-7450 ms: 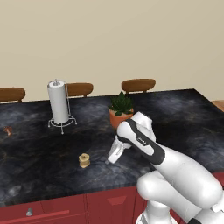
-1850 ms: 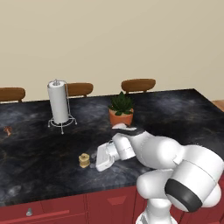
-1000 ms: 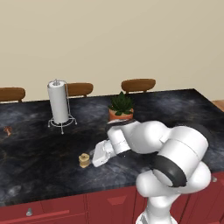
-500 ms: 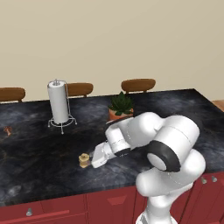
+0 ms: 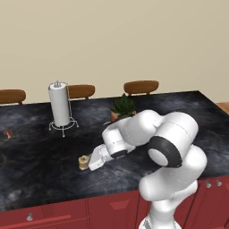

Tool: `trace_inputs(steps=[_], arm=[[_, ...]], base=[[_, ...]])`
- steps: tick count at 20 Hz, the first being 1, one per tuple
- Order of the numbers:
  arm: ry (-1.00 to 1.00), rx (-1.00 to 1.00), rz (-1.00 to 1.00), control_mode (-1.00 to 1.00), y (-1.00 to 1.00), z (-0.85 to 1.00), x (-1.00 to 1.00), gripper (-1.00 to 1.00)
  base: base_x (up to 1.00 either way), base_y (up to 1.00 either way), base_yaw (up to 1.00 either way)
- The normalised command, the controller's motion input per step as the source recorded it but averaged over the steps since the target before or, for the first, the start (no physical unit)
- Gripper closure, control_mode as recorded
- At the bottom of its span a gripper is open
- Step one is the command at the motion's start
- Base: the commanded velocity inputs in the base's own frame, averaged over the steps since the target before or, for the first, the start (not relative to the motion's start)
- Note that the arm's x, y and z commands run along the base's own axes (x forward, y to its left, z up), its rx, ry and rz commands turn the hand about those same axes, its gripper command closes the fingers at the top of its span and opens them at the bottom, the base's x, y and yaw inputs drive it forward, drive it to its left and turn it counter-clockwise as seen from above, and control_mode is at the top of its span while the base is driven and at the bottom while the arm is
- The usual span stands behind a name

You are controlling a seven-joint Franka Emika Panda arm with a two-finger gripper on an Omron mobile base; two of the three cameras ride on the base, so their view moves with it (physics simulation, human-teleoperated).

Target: Pick the candle and candle from the dining table and place them in the open cabinet. Close the cabinet after placing the objects.

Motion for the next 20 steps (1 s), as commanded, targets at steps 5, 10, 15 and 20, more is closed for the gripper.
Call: trace_inputs(steps=[5, 10, 15, 20], arm=[[0.0, 0.0, 0.0, -1.0, 0.36, -0.22, 0.07, -1.0], [0.01, -0.01, -0.01, -1.0, 0.55, -0.29, 0.04, 1.0], [0.0, 0.0, -0.03, -1.0, 0.08, 0.0, 0.0, 1.0], [-0.06, 0.08, 0.0, -1.0, -0.11, 0.42, -0.2, 1.0]], base=[[0.0, 0.0, 0.0], [0.0, 0.0, 0.0], [0.0, 0.0, 0.0], [0.0, 0.0, 0.0]])
